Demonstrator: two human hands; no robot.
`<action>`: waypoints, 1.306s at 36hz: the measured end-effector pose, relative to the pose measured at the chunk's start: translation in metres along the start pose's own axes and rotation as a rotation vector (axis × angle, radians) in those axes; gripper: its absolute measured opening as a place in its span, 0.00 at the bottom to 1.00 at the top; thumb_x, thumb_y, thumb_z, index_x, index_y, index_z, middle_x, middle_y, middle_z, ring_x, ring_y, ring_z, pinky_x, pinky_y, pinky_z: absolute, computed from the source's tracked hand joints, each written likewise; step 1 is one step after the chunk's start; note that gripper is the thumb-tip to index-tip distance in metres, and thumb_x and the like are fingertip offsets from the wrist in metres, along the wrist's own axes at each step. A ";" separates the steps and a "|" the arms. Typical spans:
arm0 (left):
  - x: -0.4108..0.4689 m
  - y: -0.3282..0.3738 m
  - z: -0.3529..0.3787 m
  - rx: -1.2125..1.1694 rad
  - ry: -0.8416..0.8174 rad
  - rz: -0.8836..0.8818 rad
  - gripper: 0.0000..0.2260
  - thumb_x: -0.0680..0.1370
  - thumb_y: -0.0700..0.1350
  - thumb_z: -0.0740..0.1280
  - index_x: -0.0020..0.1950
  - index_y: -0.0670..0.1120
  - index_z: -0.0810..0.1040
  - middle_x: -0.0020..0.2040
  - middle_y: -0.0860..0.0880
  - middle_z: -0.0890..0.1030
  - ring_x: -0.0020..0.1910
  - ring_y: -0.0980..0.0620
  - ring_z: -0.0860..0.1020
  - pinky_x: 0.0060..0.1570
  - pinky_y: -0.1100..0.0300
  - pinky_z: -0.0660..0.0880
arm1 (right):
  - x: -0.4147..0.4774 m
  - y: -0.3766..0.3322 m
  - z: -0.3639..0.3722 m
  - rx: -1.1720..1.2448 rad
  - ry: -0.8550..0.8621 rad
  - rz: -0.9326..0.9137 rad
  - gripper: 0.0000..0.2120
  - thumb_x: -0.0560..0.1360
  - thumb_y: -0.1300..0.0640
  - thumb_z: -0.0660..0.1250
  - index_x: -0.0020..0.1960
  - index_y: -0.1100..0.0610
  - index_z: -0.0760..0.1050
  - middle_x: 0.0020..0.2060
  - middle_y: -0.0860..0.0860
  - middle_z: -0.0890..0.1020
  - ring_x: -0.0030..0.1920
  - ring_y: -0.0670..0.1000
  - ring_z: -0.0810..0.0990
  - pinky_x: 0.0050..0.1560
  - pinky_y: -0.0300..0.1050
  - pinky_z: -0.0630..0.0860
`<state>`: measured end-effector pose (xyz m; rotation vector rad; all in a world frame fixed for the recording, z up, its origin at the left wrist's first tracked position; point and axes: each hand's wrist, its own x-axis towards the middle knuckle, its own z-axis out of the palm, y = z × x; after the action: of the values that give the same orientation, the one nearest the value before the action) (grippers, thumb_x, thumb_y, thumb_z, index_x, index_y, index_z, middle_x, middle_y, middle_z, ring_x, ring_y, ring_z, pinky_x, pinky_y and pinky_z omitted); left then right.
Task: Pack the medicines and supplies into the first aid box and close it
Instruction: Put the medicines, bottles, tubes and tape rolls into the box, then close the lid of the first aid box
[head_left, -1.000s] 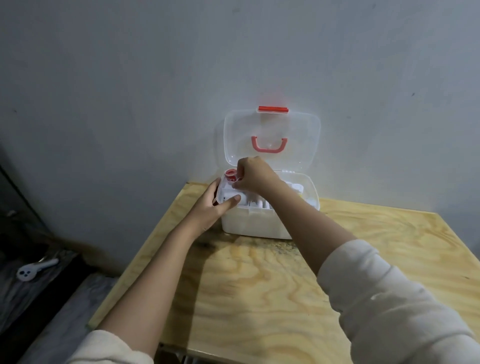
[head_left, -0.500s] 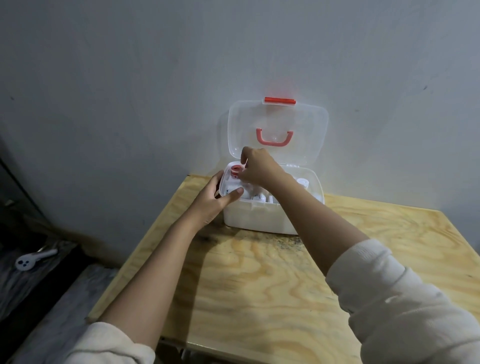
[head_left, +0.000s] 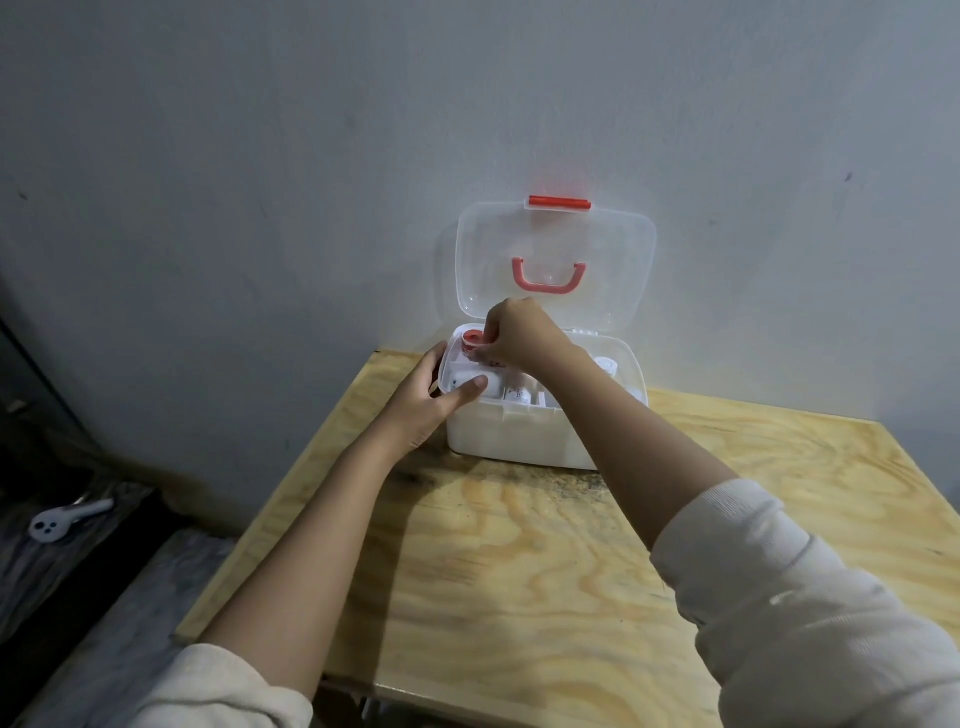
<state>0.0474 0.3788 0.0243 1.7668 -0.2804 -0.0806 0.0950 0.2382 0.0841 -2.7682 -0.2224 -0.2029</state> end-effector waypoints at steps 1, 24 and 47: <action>0.000 0.000 0.000 -0.003 0.000 -0.005 0.40 0.64 0.65 0.71 0.73 0.55 0.66 0.68 0.55 0.74 0.69 0.52 0.71 0.68 0.46 0.70 | 0.000 0.000 0.000 0.002 0.001 0.002 0.17 0.71 0.51 0.70 0.48 0.66 0.80 0.44 0.61 0.83 0.37 0.53 0.74 0.40 0.43 0.71; 0.088 0.077 -0.001 -0.004 0.467 0.083 0.23 0.84 0.52 0.51 0.76 0.43 0.62 0.76 0.45 0.64 0.75 0.49 0.63 0.68 0.63 0.59 | -0.012 0.084 -0.095 0.422 0.672 0.206 0.17 0.79 0.56 0.57 0.65 0.59 0.71 0.63 0.58 0.75 0.64 0.56 0.72 0.65 0.46 0.67; 0.019 0.056 0.024 0.059 0.529 0.154 0.13 0.83 0.47 0.59 0.50 0.42 0.80 0.50 0.40 0.82 0.51 0.51 0.79 0.43 0.69 0.70 | -0.119 0.088 -0.039 0.544 0.641 -0.046 0.14 0.75 0.62 0.67 0.60 0.61 0.73 0.56 0.57 0.76 0.57 0.48 0.75 0.60 0.38 0.71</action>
<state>0.0522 0.3411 0.0753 1.7495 -0.0320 0.5041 -0.0102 0.1272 0.0703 -2.0383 -0.1427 -0.8754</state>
